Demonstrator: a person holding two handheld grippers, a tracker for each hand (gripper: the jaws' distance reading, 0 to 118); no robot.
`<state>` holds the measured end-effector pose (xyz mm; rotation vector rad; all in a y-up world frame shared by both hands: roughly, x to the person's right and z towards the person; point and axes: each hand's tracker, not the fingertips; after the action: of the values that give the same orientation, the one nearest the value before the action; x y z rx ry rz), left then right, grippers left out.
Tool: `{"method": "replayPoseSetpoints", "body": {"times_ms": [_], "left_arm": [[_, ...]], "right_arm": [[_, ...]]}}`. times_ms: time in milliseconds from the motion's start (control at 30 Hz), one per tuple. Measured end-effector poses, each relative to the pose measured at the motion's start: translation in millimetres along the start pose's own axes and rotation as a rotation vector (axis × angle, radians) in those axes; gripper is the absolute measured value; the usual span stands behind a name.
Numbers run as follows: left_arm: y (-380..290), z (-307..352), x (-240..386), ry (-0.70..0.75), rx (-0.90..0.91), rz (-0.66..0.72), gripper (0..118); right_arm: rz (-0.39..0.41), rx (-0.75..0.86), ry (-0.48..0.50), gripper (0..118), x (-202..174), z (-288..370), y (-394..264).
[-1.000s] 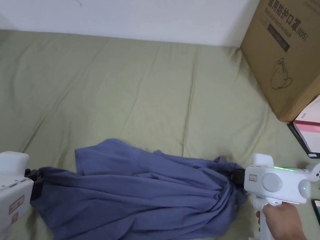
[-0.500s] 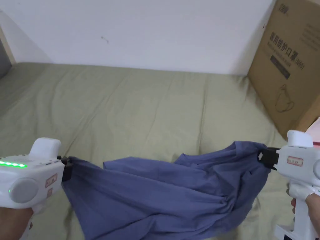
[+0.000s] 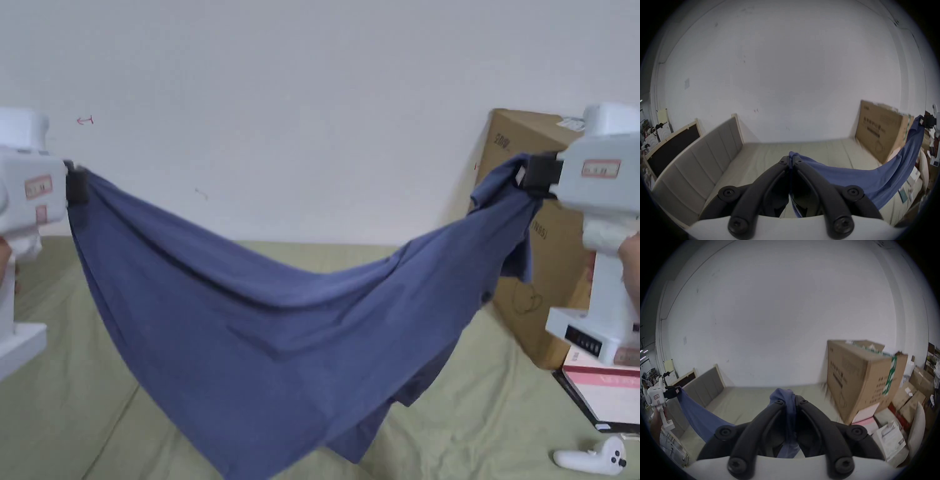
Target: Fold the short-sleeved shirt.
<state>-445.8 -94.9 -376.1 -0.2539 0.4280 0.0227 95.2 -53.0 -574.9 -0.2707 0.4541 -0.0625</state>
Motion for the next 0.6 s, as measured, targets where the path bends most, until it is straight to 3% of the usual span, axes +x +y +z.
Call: {"method": "replayPoseSetpoints", "body": {"times_ms": [267,433,467,600], "left_arm": [[67.9,-51.5,-11.0,0.049,0.081,0.027,1],[8.3,-112.5,-5.9,0.048,0.005,0.072,1],[-14.2,-85.9,27.5,0.023,0.026,0.093,1],[-78.0,-100.4,45.5,0.051,-0.076,0.105,1]], "right_arm": [[-0.009,0.079,-0.045,8,6.2,-33.4,63.4],[-0.039,-0.015,-0.107,8,13.7,-93.9,9.1],[-0.045,-0.038,-0.135,8,16.0,-105.5,-9.7],[-0.127,-0.091,-0.152,8,31.5,-130.0,-75.9]]}}
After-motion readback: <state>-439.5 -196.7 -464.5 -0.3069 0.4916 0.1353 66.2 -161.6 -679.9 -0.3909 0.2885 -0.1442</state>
